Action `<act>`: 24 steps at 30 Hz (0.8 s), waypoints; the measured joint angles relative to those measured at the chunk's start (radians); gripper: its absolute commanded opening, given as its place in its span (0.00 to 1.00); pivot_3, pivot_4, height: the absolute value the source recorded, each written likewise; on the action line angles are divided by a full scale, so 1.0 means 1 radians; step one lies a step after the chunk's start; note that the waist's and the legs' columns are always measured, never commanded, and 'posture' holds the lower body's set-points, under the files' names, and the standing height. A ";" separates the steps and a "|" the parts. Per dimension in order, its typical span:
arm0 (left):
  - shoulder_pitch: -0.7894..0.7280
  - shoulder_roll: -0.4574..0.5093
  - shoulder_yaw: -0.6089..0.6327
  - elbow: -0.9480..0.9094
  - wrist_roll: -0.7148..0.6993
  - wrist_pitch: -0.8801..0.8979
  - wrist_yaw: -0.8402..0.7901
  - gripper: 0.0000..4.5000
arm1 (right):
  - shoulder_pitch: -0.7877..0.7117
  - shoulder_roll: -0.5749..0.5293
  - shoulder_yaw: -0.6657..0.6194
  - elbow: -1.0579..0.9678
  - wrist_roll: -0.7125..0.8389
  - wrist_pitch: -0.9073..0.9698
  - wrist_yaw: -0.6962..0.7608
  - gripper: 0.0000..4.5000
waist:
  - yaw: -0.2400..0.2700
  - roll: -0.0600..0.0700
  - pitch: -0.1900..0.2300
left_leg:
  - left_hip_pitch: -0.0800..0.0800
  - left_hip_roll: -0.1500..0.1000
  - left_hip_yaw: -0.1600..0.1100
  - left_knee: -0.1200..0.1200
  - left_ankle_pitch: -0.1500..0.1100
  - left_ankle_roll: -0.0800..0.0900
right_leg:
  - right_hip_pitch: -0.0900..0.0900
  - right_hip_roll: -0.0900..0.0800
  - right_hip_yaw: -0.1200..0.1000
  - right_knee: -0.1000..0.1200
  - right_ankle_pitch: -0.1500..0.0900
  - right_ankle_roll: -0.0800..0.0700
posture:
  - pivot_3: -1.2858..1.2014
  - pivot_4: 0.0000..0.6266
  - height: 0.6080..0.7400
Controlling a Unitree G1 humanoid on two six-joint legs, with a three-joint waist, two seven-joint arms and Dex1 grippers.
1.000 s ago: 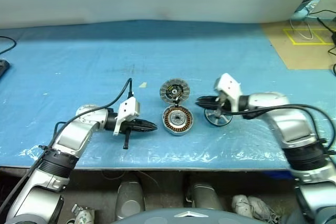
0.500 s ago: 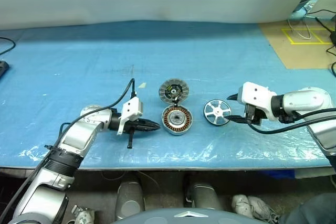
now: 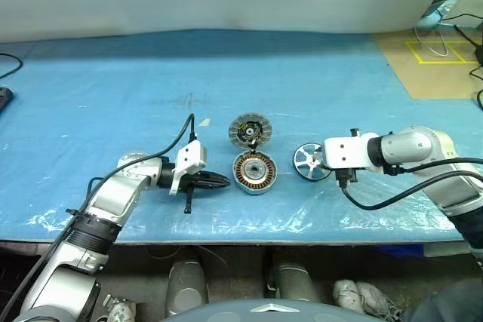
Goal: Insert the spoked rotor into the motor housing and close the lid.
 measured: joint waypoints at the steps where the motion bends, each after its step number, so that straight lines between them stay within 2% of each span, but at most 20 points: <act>1: 0.003 0.000 0.000 -0.004 0.000 0.000 0.001 0.00 | -0.003 0.002 0.000 0.000 0.001 0.000 0.009 0.34 | 0.000 0.000 0.000 | 0.000 0.000 0.000 0.000 0.000 0.000 | 0.000 0.000 0.000 0.000 0.000 0.000 | 0.52 0.24 1.00; 2: 0.006 0.000 0.000 -0.007 0.000 0.001 0.003 0.00 | -0.007 0.003 0.000 0.000 0.001 0.000 0.018 0.34 | 0.000 0.000 0.000 | 0.000 0.000 0.000 0.000 0.001 0.001 | 0.000 0.000 0.000 0.000 0.000 0.000 | 0.52 0.24 1.00; 5: 0.009 0.002 0.000 -0.010 0.000 0.003 0.008 0.00 | -0.012 0.004 0.000 0.005 -0.007 -0.017 0.025 0.47 | 0.000 0.000 0.000 | 0.000 0.000 0.000 0.000 0.001 0.002 | 0.000 0.000 0.000 0.000 0.000 0.000 | 0.52 0.24 1.00; 7: 0.011 0.002 0.000 -0.015 0.000 0.005 0.013 0.00 | -0.022 0.009 0.000 0.021 -0.014 -0.022 0.024 0.61 | 0.000 0.000 0.000 | 0.000 0.000 0.000 0.000 0.001 0.002 | 0.000 0.000 0.000 0.000 0.000 0.000 | 0.52 0.24 1.00; 24: 0.010 0.002 0.000 -0.020 -0.001 0.010 0.020 0.00 | -0.033 0.035 0.034 0.072 -0.088 -0.101 0.041 0.61 | -0.001 0.000 0.000 | 0.000 0.000 0.000 0.000 0.002 0.003 | 0.000 0.000 0.000 0.001 0.000 0.000 | 0.52 0.24 1.00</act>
